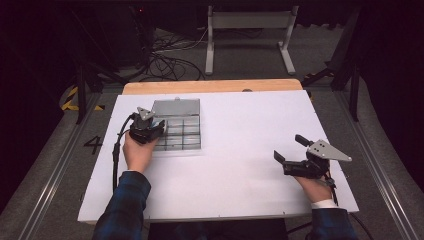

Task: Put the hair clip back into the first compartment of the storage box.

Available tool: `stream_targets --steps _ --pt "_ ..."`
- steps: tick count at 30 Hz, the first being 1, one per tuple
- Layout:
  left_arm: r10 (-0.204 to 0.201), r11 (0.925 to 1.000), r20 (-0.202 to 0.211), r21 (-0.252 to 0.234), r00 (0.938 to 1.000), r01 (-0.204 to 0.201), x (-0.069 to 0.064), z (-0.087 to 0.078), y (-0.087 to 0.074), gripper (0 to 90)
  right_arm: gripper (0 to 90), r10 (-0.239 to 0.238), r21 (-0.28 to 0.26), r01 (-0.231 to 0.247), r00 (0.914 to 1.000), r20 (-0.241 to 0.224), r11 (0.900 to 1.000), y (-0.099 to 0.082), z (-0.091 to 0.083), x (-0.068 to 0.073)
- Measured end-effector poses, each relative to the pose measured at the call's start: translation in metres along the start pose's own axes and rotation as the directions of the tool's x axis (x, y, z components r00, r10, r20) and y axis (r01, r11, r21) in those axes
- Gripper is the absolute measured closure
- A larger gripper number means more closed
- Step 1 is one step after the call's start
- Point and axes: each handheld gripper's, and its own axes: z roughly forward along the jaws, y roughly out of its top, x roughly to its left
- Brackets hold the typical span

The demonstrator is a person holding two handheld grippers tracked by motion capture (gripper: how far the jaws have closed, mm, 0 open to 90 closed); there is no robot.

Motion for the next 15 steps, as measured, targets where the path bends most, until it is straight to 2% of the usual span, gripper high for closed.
stream_targets --steps 3,6,8,15 --pt "-0.006 0.9996 0.018 -0.029 0.9998 0.006 0.000 -0.002 0.000 46.2 3.7 0.002 0.001 -0.002 1.0000 0.000 1.0000 0.000 0.000 0.000" --pt "0.002 0.9987 0.018 -0.052 0.9998 -0.001 0.000 -0.006 0.000 42.9 3.7 0.005 0.001 -0.005 1.0000 0.000 1.0000 0.000 0.000 -0.001" --pt "-0.009 0.9977 0.020 -0.067 0.9998 0.010 0.002 -0.008 0.000 38.2 3.7 0.007 0.000 -0.007 1.0000 -0.001 1.0000 0.000 0.000 -0.001" --pt "-0.030 0.9911 0.048 -0.128 0.9984 0.036 0.007 -0.019 -0.002 31.2 3.6 0.013 -0.003 -0.013 0.9999 -0.001 0.9999 0.000 -0.001 -0.001"
